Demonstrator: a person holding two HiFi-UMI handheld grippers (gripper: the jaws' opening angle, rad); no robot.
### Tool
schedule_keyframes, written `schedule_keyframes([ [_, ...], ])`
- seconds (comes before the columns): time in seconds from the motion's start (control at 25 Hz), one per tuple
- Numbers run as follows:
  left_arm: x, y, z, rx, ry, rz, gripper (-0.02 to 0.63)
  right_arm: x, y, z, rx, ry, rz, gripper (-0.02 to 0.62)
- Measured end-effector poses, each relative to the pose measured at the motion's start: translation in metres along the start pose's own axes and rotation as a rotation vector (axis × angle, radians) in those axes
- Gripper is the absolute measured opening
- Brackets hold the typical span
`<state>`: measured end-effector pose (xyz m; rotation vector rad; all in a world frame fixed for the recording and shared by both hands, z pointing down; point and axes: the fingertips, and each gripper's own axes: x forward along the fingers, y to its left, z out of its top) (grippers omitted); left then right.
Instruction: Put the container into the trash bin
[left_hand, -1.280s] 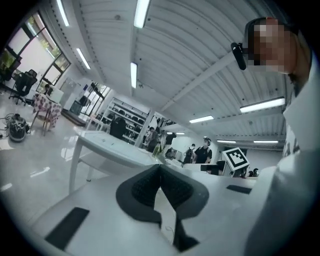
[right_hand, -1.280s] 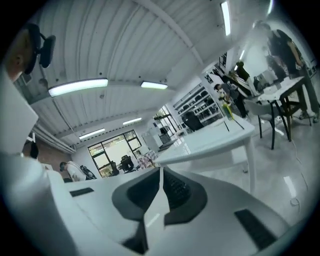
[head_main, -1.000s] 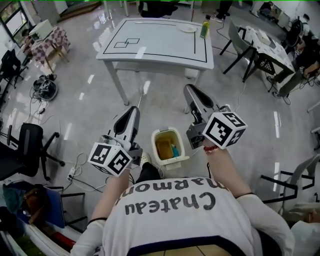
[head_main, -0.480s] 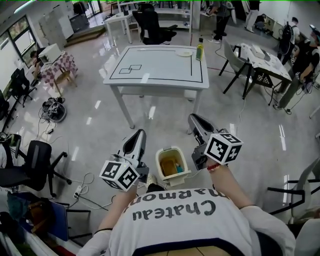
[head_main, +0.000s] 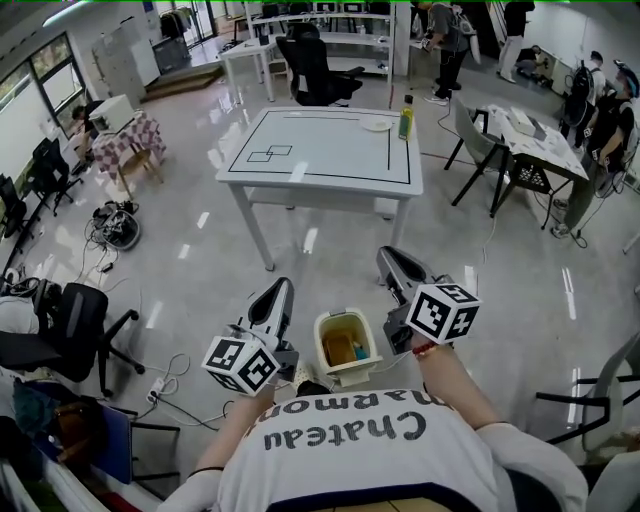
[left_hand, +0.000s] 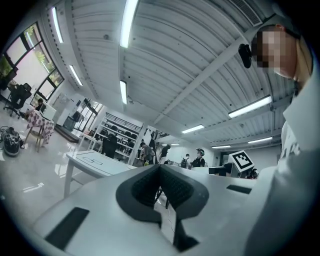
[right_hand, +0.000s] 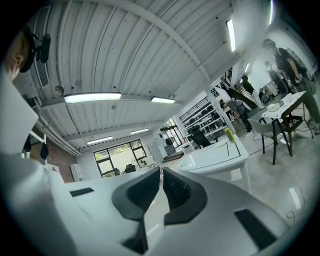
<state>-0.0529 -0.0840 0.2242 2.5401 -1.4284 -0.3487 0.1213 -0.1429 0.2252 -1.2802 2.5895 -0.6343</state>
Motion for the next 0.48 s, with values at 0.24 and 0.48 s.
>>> schedule_keyframes([
  [0.24, -0.0042, 0.0047, 0.0001, -0.001, -0.006, 0.016, 0.023, 0.0028, -0.001, 0.0001, -0.013, -0.001, -0.003, 0.039],
  [0.48, -0.0094, 0.0093, -0.0001, -0.008, -0.016, 0.027, 0.023, 0.0027, -0.0025, -0.0036, -0.017, 0.001, -0.019, 0.039],
])
